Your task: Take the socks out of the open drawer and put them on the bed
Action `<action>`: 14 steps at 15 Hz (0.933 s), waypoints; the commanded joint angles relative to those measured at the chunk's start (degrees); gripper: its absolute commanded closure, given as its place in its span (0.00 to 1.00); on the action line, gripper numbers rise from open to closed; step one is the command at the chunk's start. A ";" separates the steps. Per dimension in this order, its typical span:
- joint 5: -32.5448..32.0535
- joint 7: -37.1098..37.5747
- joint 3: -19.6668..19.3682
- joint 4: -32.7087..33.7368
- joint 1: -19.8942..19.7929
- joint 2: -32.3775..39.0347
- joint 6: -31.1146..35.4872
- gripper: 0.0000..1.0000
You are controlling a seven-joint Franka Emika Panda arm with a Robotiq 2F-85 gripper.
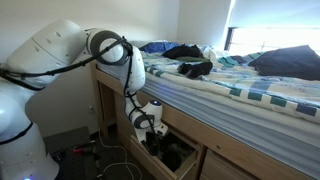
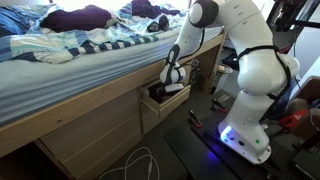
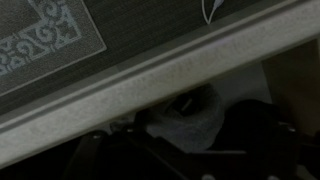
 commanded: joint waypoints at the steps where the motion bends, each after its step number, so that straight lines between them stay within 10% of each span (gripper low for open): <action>1: 1.86 -1.92 0.47 2.62 -0.40 1.64 -2.26 0.00; 7: 3.07 -0.57 0.07 3.56 0.13 3.25 -1.75 0.00; 8: 3.43 -0.29 -0.20 3.62 0.35 3.45 -1.81 0.25; 14: 4.12 -0.06 -1.40 3.93 1.17 3.15 -1.80 0.64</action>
